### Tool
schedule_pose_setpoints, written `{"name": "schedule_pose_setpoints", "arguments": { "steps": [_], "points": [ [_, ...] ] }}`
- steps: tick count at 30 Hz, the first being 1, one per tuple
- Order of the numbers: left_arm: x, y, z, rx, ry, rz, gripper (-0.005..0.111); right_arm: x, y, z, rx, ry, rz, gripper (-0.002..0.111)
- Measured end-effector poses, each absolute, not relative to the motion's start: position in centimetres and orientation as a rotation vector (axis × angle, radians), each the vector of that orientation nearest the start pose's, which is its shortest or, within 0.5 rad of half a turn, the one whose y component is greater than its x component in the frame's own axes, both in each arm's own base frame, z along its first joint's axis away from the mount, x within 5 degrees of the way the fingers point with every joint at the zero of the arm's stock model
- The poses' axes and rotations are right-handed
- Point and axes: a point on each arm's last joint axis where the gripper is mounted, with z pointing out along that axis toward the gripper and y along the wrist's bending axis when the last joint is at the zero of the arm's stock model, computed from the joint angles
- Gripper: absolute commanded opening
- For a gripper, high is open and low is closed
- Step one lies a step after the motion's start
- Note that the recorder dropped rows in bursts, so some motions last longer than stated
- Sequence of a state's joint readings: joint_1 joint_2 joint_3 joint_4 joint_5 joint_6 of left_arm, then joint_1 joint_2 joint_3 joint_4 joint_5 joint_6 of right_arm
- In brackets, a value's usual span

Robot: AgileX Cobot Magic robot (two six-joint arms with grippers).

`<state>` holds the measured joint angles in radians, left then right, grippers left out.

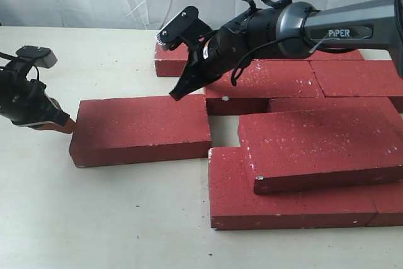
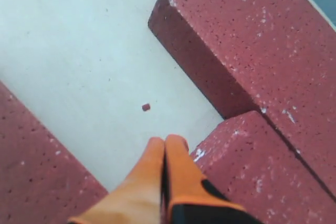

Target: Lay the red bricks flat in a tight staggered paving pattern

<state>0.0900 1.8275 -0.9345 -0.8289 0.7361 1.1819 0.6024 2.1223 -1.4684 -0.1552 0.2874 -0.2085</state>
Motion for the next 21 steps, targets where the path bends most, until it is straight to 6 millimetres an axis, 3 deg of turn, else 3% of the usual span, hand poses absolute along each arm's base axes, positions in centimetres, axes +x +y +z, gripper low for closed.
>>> {"name": "schedule_pose_setpoints", "arguments": {
  "steps": [4, 10, 16, 21],
  "points": [
    [32.0, -1.5, 14.3, 0.618, 2.644, -0.570, 0.000, 38.7, 26.1, 15.8, -1.096, 2.147, 0.062, -0.001],
    [32.2, -1.4, 14.3, 0.609, 2.639, -0.545, 0.000, 39.4, 26.3, 13.9, -1.160, 2.277, 0.004, -0.001],
    [32.1, -1.5, 14.3, 0.615, 2.643, -0.568, 0.000, 40.1, 26.7, 15.0, -1.162, 2.301, -0.014, -0.001],
    [31.9, -1.7, 14.4, 0.623, 2.646, -0.604, 0.000, 39.9, 26.6, 14.4, -1.178, 2.347, -0.015, -0.001]
  ]
}}
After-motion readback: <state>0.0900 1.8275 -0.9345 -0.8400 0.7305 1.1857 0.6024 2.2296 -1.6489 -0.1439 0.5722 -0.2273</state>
